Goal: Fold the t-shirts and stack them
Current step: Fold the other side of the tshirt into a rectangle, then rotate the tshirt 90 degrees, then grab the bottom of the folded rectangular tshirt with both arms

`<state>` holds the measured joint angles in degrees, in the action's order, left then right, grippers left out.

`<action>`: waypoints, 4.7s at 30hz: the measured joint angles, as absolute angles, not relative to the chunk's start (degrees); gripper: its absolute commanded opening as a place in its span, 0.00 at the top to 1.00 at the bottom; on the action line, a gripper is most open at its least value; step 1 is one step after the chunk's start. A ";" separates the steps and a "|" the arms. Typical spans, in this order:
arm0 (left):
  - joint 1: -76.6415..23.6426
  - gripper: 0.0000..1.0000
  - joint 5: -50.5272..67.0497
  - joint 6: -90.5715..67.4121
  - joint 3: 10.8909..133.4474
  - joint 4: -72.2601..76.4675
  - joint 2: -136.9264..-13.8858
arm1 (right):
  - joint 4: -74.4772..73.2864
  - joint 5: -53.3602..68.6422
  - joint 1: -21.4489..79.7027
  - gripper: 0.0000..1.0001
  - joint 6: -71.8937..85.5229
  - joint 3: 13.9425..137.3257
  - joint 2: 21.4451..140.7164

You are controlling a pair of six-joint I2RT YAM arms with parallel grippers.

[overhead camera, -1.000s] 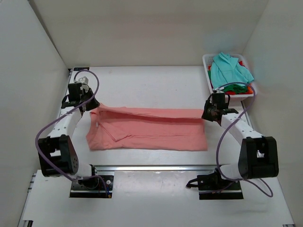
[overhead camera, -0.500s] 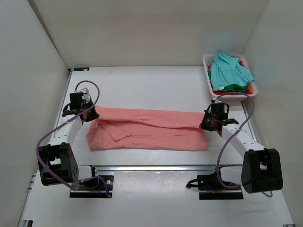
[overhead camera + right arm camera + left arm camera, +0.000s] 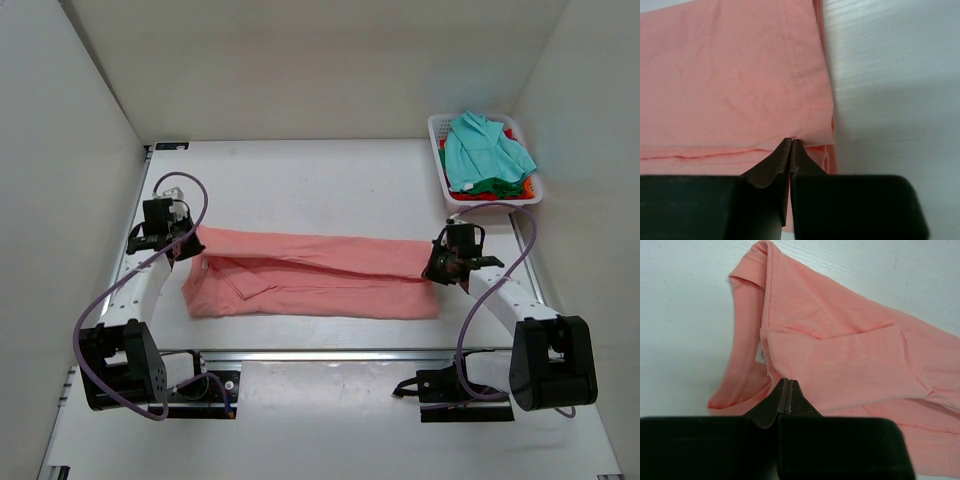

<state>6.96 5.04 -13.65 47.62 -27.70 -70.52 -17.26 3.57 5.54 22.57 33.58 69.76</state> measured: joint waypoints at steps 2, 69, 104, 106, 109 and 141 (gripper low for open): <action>7.05 1.00 4.75 -13.37 47.62 -28.05 -70.52 | -17.39 3.68 5.15 1.00 22.44 33.63 69.82; -14.74 0.70 18.22 -25.54 149.84 -42.76 -158.39 | 7.42 5.76 60.66 0.72 41.21 45.63 97.27; -24.86 0.64 8.08 -37.43 27.92 -43.09 -39.59 | -18.15 -3.75 61.54 0.58 51.46 38.61 76.36; -24.86 0.64 8.05 -38.30 26.17 -43.64 -38.13 | -17.12 -3.49 61.84 0.59 52.23 38.59 77.23; -25.50 0.59 7.66 -39.53 24.47 -45.12 -37.67 | -15.49 -2.63 61.98 0.60 52.95 38.57 79.05; -34.57 1.00 3.31 -45.93 21.74 -39.40 -51.24 | -9.15 5.50 59.44 1.00 50.09 38.13 84.55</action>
